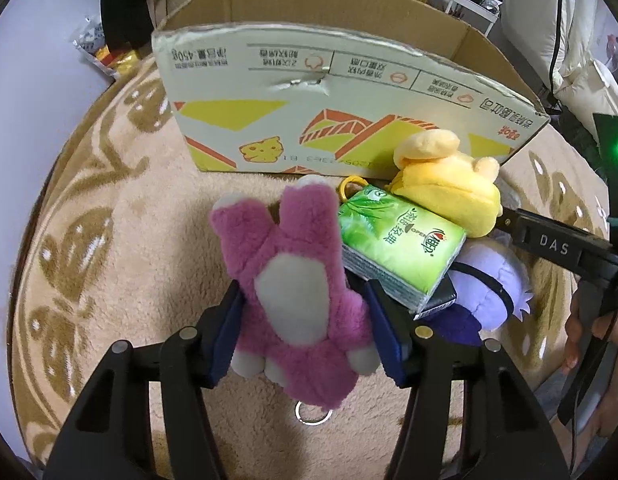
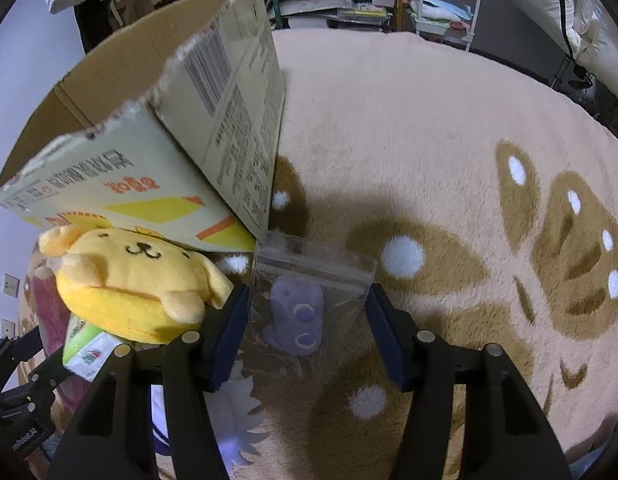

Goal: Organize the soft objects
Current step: 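Close the left tool on the pink bunny while the right tool grips the clear bag with purple toy, then lift the pink bunny with the left tool while the right tool carries the bag over the box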

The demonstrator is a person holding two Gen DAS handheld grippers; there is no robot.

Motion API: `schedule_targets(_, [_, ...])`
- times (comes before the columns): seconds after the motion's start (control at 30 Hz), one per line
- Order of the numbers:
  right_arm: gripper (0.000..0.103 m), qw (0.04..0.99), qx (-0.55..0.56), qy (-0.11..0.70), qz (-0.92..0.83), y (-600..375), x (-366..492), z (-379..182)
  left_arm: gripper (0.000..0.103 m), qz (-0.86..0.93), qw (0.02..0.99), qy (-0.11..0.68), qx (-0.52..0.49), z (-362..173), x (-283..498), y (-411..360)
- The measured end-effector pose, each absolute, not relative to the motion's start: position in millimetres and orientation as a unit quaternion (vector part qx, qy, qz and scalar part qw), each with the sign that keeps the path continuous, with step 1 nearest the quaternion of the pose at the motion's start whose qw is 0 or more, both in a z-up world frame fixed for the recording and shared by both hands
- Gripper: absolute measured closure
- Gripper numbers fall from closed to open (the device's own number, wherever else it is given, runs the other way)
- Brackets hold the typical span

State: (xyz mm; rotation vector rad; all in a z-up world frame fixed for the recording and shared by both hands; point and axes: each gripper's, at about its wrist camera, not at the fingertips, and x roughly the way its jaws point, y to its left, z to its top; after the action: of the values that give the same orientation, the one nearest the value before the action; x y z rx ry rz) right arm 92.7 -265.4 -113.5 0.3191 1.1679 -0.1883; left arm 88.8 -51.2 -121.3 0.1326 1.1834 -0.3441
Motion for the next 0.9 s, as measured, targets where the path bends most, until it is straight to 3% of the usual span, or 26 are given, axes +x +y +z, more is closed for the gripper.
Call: schedule_targets(0.9, [0.041, 0.860, 0.169, 0.478, -0.057, -256, 57, -67, 0.047, -0.083, 0.878, 0.466, 0.069, -76, 73, -35])
